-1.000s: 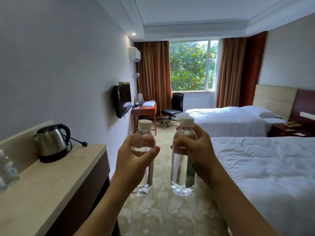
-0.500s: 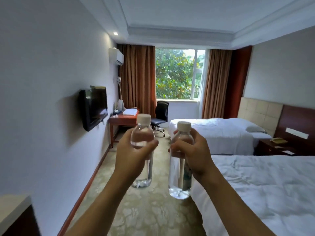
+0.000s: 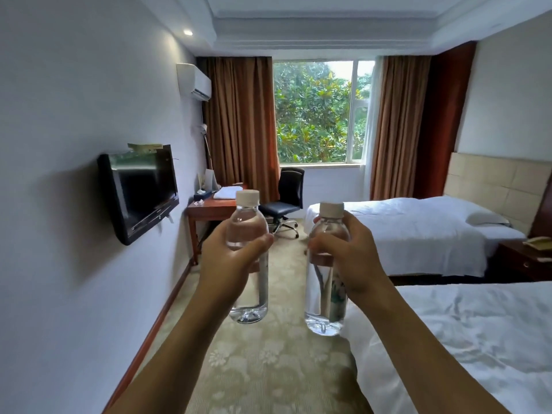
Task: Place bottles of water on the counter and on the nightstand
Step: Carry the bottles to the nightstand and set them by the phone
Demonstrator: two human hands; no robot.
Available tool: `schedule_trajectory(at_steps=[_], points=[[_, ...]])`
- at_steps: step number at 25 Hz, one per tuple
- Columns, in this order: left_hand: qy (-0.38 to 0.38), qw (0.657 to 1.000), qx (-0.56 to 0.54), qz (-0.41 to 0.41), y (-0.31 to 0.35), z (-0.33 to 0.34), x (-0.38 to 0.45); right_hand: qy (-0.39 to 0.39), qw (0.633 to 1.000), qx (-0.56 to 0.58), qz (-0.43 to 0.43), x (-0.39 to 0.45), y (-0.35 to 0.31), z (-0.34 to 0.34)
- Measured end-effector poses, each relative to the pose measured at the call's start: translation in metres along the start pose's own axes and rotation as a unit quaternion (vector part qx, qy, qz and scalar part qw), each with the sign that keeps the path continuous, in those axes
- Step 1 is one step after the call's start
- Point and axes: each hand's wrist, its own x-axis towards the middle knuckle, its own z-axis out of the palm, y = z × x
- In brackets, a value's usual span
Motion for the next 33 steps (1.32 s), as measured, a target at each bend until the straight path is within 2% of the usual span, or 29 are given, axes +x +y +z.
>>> schedule_trajectory(at_steps=[4,8,12,19,23,25,30,33], points=[[0.003,0.999,0.037,-0.006,-0.051,0.03,0.105,-0.027,0.999,0.029,0.004,0.129,0.051,0.0],[0.039,0.998,0.041,-0.006,-0.108,0.038,0.205,-0.064,0.998,0.025,-0.007,0.241,0.1,0.024],[0.042,0.998,0.038,-0.004,-0.181,0.041,0.308,-0.092,0.995,0.027,-0.014,0.348,0.165,0.051],[0.027,0.999,-0.004,0.036,-0.302,0.056,0.538,-0.047,0.999,-0.005,-0.002,0.56,0.269,0.099],[-0.022,0.998,-0.006,0.059,-0.354,0.104,0.662,0.016,1.0,0.006,0.007,0.67,0.302,0.091],[-0.03,0.998,-0.029,0.045,-0.379,0.13,0.713,0.036,0.999,0.006,0.011,0.72,0.319,0.08],[-0.037,0.998,-0.028,0.037,-0.451,0.191,0.821,0.028,0.998,-0.045,-0.033,0.841,0.387,0.051],[-0.046,0.998,-0.009,0.051,-0.505,0.248,0.9,0.011,0.997,-0.052,-0.063,0.942,0.442,0.021]])
